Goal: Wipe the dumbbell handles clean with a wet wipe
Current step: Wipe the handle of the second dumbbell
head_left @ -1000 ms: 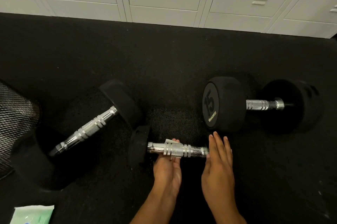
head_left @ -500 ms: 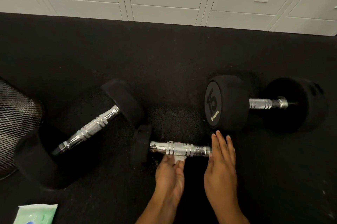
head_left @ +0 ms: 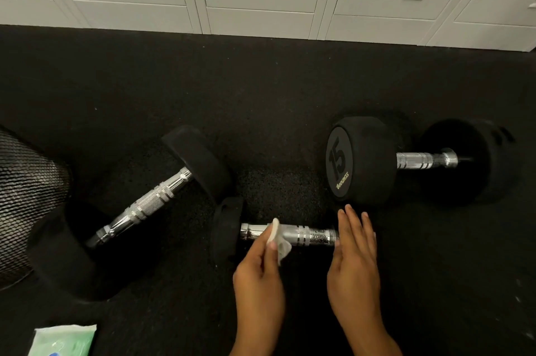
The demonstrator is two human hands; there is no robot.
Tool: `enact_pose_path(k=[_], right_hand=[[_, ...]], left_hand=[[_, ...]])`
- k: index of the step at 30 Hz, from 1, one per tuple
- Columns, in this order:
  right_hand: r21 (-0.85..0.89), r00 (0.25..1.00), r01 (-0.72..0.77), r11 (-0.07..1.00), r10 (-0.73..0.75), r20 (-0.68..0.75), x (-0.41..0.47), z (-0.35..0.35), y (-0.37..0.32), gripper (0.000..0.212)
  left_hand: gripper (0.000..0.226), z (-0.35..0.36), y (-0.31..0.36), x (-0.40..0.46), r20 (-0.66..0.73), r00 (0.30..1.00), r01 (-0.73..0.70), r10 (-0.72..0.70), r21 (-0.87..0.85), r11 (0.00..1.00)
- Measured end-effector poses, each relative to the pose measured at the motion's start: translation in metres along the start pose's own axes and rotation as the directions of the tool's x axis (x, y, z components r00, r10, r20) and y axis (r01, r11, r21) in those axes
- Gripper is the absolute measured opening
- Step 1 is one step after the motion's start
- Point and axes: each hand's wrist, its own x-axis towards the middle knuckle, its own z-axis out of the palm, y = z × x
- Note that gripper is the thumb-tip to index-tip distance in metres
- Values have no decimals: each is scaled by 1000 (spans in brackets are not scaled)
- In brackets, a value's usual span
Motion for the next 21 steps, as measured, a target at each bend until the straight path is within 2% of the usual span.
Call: enact_pose_path(k=[1,2,3,5,6,9,11,13,19,21], right_hand=[[0,1000,-10,1000,10,9,0,-1,-1,54],[1,1000,-14,1000,14,15,0,-1,-1,54],[1,1000,-11,1000,11,15,0,-2,-1,54],[-1,1000,5,1000,-5,-1,-1,-2,-1,54],[-1,1000,11,1000,-11,-7,-1,-1,0,54],[12,1000,13,1000,-13,-20,0,2,1,54],[17,1000,5,1000,-4,-20,0,3,1,55],[12,1000,-2,1000,2,-11,0,3,2,54],[24,1000,11,1000,-10,-28,-3,2,2,53],[26,999,22,999,-21,-31,-3,3,3,53]], left_hand=[[34,0,-4,3,44,981,-194,190,153,969],[37,1,-12,8,128,924,-382,360,294,876],[39,3,-21,13,266,846,-533,462,421,734],[42,6,-42,23,506,708,-702,492,579,415],[43,7,-50,25,558,685,-722,468,603,338],[47,10,-50,28,608,670,-738,425,606,296],[47,16,-47,35,644,632,-765,431,608,213],[44,19,-42,43,656,619,-771,432,612,174],[39,6,-47,31,605,571,-810,555,525,262],[37,13,-41,39,577,584,-798,571,537,273]])
